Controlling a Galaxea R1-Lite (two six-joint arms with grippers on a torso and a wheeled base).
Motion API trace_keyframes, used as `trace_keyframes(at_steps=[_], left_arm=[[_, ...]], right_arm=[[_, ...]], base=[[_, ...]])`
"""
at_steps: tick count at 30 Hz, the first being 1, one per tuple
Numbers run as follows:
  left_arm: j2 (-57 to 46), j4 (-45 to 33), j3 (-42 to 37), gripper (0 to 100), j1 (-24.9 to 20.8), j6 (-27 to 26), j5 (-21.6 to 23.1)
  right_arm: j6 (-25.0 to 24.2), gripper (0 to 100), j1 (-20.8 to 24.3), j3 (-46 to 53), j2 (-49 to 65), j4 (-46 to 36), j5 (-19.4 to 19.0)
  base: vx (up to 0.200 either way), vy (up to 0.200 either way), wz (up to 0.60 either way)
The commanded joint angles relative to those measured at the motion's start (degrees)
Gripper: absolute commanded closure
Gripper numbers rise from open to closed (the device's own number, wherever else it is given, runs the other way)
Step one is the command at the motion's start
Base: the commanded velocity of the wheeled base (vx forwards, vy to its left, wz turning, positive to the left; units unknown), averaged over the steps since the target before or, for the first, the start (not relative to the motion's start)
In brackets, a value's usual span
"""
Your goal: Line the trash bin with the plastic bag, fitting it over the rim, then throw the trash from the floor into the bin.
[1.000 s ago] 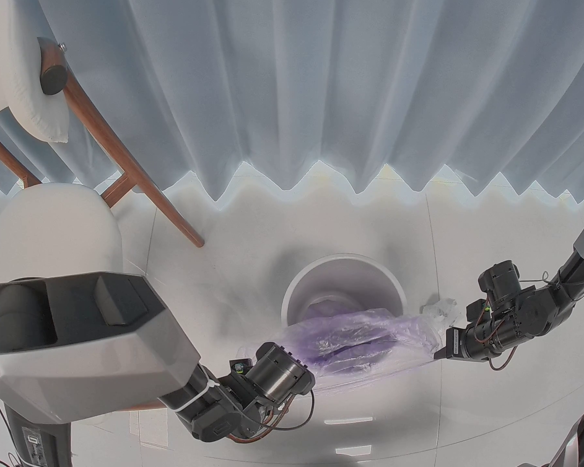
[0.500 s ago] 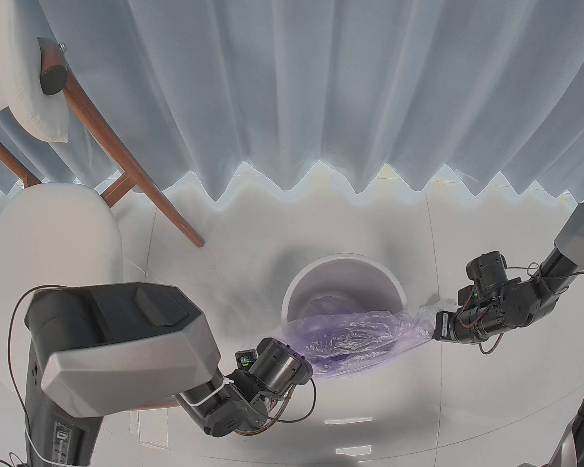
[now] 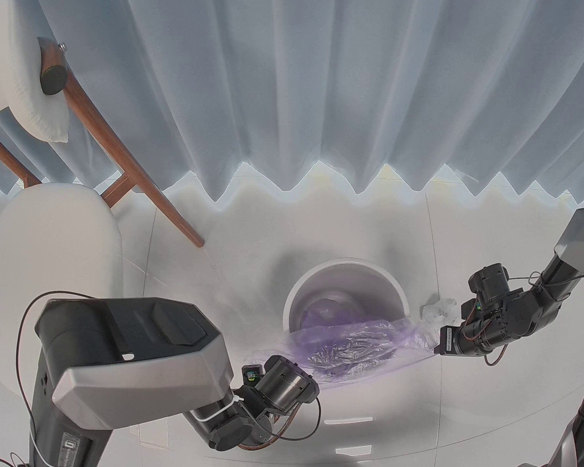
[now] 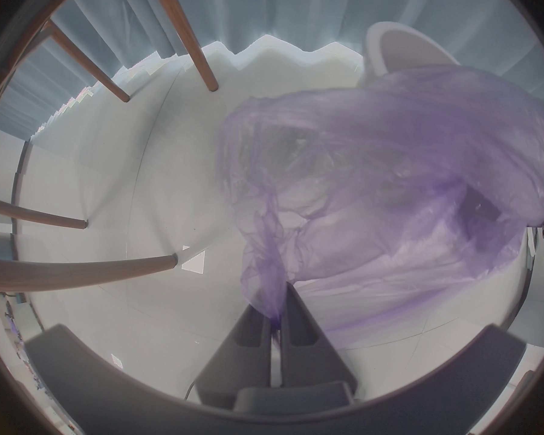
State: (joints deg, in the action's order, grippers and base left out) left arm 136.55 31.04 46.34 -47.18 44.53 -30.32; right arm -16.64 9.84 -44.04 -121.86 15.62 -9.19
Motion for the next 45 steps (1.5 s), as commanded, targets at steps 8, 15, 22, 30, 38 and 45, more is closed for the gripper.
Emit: trace_keyframes(at_steps=[8, 15, 22, 30, 38, 45], left_arm=[[-1.99, 4.12, -1.07, 100, -0.63, -1.99, 0.08], [2.32, 5.53, -2.13, 100, 1.91, -3.22, 0.08], [4.34, 13.87, -0.55, 100, 5.43, -9.11, -0.71], [3.90, 23.02, -0.90, 100, 6.84, -14.12, -0.71], [-0.23, 31.89, -5.47, 0, 3.50, -15.26, -0.44], [-4.45, 44.64, -18.30, 0, 1.04, -19.13, 0.00]], right_arm=[[0.29, 100, 0.27, 1.07, 3.47, -0.32, -3.03], [0.47, 100, -0.26, -0.25, -1.37, 0.29, -1.88], [-0.23, 100, -0.70, -6.49, -4.53, 2.05, 0.05], [0.20, 100, -0.79, -8.69, -3.74, 3.81, 0.05], [0.29, 0, -0.43, -0.96, 4.70, 4.34, -0.21], [6.01, 0, -0.52, 11.35, 11.73, 17.34, -7.16]], base=[[0.000, 0.000, 0.00], [0.000, 0.000, 0.00], [0.000, 0.000, 0.00], [0.000, 0.000, 0.00], [0.000, 0.000, 0.00], [0.000, 0.000, 0.00]])
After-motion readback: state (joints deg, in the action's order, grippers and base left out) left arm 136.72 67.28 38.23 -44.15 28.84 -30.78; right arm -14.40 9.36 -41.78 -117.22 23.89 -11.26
